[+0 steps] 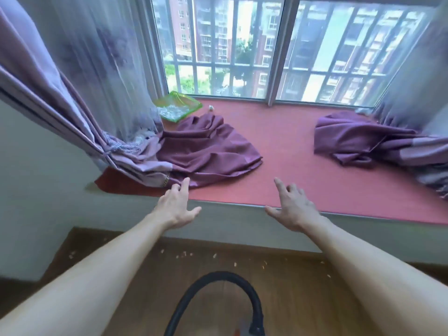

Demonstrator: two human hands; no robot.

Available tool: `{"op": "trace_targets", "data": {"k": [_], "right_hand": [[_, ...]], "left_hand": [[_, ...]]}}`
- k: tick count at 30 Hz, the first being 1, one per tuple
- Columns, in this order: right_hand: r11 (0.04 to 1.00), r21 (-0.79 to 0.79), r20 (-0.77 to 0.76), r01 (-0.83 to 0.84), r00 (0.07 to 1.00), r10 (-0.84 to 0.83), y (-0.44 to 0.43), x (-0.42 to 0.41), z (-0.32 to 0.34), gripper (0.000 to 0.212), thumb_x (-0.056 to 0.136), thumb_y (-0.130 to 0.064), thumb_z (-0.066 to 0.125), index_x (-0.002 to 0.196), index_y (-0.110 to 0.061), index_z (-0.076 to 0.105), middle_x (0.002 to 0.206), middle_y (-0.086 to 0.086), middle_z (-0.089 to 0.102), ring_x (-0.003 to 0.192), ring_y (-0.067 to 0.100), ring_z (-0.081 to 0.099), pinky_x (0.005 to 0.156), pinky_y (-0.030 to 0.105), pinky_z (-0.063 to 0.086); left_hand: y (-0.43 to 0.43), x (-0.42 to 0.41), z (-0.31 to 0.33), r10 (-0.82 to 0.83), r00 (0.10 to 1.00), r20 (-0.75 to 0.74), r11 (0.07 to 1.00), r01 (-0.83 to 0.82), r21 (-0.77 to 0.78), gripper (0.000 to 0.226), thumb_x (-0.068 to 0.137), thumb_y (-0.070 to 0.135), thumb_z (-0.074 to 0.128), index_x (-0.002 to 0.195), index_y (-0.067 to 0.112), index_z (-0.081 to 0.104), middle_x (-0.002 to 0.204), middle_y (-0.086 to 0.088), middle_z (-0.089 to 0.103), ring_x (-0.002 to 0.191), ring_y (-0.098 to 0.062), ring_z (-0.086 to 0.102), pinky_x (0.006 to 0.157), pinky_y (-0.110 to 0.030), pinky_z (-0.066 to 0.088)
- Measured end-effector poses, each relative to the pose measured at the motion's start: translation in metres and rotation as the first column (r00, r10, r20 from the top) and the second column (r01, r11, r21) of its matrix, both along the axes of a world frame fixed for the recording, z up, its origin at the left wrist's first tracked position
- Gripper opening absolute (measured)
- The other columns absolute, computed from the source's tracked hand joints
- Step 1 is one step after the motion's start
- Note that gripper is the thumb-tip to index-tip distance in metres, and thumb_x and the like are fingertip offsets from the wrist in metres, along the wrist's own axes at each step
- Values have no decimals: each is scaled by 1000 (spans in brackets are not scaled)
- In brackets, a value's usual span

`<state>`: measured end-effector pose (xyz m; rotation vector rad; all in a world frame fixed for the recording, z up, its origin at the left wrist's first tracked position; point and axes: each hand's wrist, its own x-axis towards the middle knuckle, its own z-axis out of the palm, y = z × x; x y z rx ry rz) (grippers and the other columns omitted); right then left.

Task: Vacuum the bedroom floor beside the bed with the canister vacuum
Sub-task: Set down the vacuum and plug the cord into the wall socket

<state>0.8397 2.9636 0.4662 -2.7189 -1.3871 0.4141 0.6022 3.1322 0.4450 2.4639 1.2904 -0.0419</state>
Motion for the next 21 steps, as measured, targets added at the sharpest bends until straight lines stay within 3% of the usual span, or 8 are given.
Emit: {"op": "trace_targets", "data": {"k": [10,15,21], "right_hand": [[988,59,182,-141,975,128,-15,21,211,88,89,-59,57,156,-28,11,144,12,37,130,35,41,101,47,43],[985,82,225,-153,965,132,-34,28,271,87,89,-59,57,156,-28,11,147,13,35,133,35,39,101,50,43],[985,77,239,-152,962,130,-50,32,305,88,89,-60,57,156,-27,11,152,13,31,138,36,37,106,52,41]], "left_hand": [[-9,13,210,-77,997,-1,969,75,237,96,84,61,56,155,15,9,140,-18,43,127,-34,48,106,-49,41],[-31,28,278,-131,991,33,948,116,296,85,86,53,60,150,15,18,139,-15,45,123,-33,52,101,-46,46],[-50,36,314,-204,979,23,912,181,367,76,85,55,61,142,18,27,135,-14,47,123,-33,51,101,-49,46]]}}
